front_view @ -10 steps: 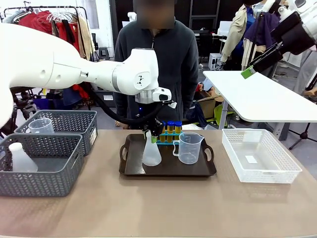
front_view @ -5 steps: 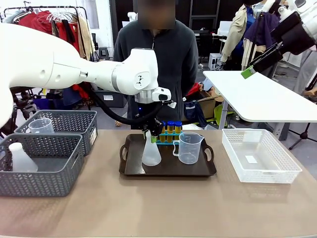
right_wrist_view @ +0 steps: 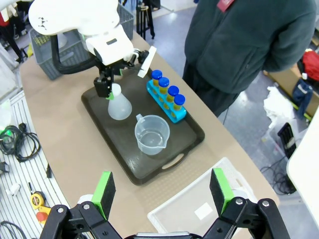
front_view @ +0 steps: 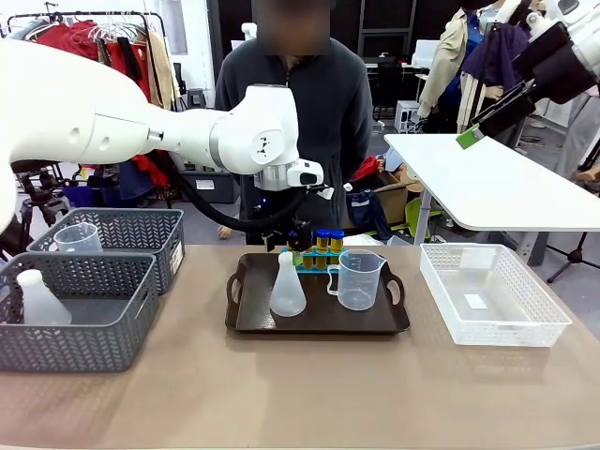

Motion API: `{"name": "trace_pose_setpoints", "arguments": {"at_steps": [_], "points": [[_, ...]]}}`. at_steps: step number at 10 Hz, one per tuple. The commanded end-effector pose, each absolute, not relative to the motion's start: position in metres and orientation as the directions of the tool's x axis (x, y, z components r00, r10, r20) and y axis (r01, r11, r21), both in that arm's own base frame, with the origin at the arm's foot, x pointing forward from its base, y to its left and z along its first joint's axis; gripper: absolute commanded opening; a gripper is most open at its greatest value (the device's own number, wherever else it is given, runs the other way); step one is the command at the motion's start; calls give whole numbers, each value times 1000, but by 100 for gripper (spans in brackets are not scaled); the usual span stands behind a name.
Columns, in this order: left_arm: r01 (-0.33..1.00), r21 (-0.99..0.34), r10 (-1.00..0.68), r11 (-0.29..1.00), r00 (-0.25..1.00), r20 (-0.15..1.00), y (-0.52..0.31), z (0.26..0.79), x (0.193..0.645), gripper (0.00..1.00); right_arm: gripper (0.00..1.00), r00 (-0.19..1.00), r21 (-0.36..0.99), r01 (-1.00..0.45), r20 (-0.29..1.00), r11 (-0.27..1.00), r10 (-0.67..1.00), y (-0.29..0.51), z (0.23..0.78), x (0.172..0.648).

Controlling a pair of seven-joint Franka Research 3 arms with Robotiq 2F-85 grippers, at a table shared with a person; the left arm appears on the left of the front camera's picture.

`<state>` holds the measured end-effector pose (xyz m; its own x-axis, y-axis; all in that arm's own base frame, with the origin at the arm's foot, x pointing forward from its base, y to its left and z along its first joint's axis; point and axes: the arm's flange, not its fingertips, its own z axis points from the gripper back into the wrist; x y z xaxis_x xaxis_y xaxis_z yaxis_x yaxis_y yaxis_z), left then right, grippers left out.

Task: Prepare the laboratory tools.
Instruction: Pick up one Small flask and place it on the Handle tray.

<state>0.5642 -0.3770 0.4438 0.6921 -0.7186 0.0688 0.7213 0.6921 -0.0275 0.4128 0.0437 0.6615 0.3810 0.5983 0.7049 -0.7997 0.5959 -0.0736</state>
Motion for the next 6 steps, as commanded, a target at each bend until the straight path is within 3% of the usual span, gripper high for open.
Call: {"name": "trace_pose_setpoints", "arguments": {"at_steps": [1, 6], "points": [[722, -33, -718, 691, 691, 90, -359, 456, 546, 100, 100, 370, -62, -808, 721, 586, 586, 43, 662, 414], [725, -66, -713, 686, 687, 140, -350, 483, 535, 100, 100, 370, -62, -808, 721, 586, 586, 43, 662, 414]]}}
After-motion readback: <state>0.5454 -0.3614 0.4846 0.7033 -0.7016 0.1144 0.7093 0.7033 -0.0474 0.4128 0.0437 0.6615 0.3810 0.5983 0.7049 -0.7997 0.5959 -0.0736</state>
